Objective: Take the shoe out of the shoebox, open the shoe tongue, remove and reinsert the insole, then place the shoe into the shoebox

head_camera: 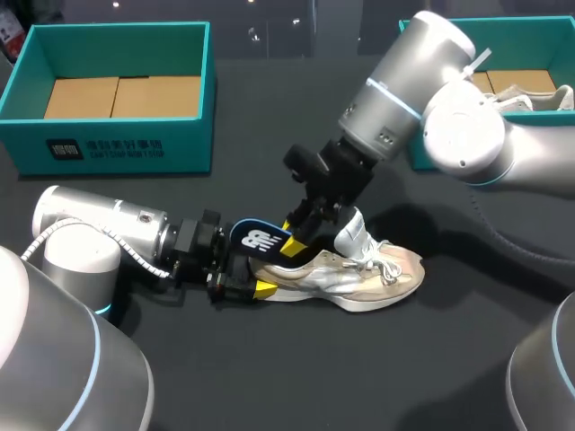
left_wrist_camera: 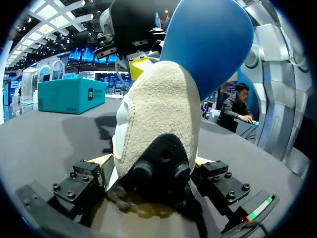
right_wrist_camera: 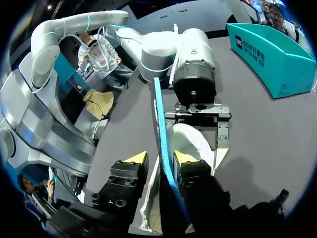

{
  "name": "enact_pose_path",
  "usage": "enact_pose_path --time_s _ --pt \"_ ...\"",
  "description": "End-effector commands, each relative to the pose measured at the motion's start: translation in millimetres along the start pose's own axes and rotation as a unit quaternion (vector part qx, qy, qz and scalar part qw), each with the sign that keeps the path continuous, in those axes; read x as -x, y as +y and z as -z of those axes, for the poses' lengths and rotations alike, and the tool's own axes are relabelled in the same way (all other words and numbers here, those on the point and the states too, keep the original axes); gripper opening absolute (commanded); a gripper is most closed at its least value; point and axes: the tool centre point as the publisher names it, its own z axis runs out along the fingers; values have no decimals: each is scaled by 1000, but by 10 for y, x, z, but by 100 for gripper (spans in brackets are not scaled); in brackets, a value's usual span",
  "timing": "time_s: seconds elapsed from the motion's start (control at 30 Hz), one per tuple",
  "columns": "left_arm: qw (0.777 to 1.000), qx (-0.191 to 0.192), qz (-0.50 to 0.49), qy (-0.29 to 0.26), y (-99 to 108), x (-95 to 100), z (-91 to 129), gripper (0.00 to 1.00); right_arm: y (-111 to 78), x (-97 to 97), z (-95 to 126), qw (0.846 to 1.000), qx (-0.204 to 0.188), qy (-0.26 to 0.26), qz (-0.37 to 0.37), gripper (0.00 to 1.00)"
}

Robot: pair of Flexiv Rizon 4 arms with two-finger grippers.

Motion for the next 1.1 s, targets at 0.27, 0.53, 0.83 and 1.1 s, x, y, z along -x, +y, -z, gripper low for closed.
enact_pose_path --time_s 0.27,0.53,0.83,1.1 --pt "1000 0 0 0 34 27 -30 0 61 2 -71 1000 -3 1 14 0" --pt "1000 0 0 0 34 27 -30 0 303 -91 -2 999 -11 -16 43 0" --pt "1000 0 0 0 34 27 -30 0 496 -224 62 995 -51 -65 52 0" --pt "1000 0 0 0 34 27 -30 0 496 -224 62 995 -51 -65 52 0"
